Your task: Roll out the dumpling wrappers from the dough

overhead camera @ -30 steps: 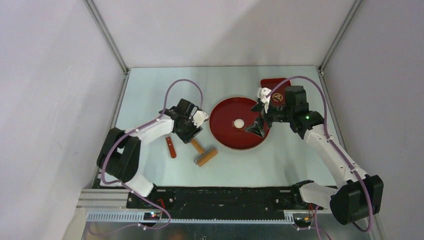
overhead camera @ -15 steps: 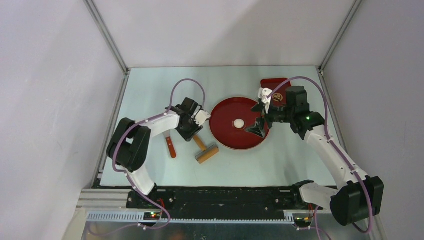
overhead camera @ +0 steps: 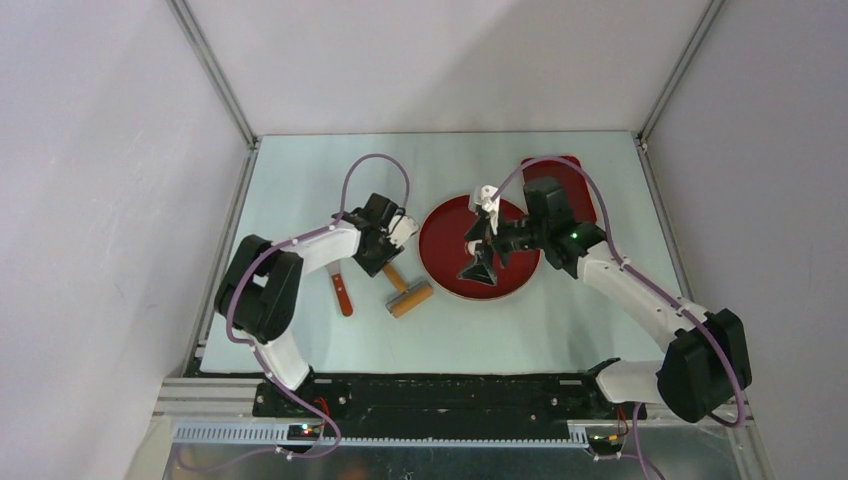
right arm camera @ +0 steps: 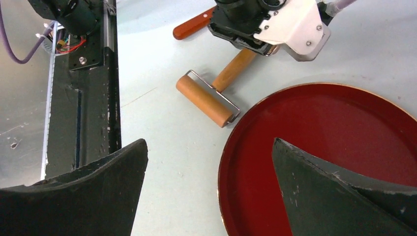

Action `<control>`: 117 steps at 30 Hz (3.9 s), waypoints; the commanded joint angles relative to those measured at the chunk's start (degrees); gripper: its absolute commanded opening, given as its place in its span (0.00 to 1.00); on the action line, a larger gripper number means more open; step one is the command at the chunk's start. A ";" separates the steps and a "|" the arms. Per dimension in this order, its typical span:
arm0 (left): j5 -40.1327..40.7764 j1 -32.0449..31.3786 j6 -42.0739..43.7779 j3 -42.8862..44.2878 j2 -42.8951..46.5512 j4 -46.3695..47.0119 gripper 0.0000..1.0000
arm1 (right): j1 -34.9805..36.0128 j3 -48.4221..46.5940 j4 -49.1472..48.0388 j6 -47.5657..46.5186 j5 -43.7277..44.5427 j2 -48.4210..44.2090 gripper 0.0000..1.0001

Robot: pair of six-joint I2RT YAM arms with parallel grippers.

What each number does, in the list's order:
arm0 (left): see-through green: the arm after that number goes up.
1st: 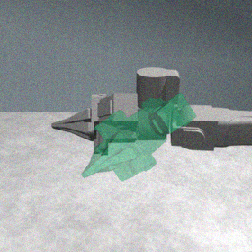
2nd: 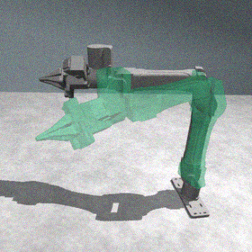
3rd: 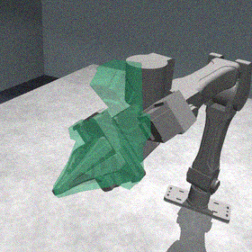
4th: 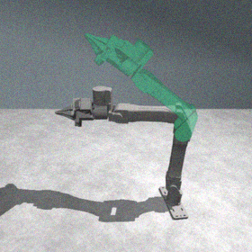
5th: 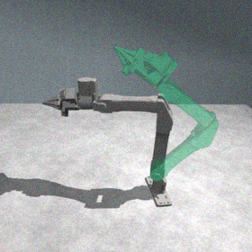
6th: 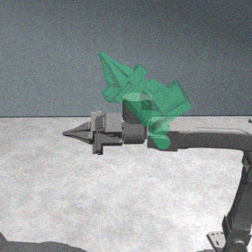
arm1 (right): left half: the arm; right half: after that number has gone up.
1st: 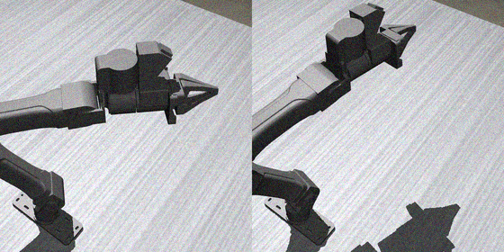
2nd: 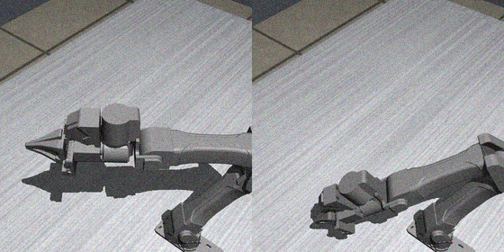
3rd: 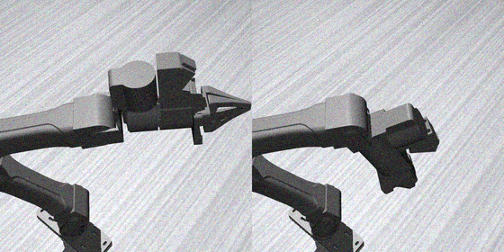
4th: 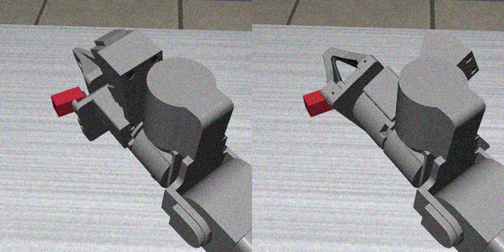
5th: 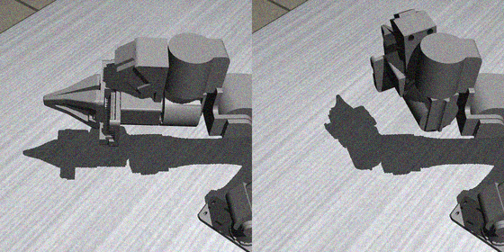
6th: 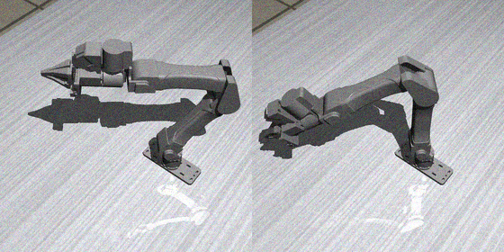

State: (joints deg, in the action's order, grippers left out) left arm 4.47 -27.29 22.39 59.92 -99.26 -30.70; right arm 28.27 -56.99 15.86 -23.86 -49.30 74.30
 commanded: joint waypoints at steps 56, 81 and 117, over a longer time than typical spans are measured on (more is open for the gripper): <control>-12.77 0.57 -36.23 3.07 -1.19 0.04 0.63 | -14.68 0.83 2.88 -5.39 -7.24 -8.51 0.99; -9.05 -2.11 -6.13 -0.93 6.04 -8.04 0.30 | -14.93 0.84 3.76 -4.55 -11.41 -10.83 0.99; -9.51 0.92 -27.74 12.88 -12.08 -7.97 0.39 | -13.73 0.83 6.54 -7.91 -12.65 -10.65 0.99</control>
State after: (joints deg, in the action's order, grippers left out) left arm -8.16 -26.13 -5.41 72.36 -108.86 -39.05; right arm 13.78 -56.05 22.26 -30.41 -61.32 63.66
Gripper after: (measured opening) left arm 0.444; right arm 0.993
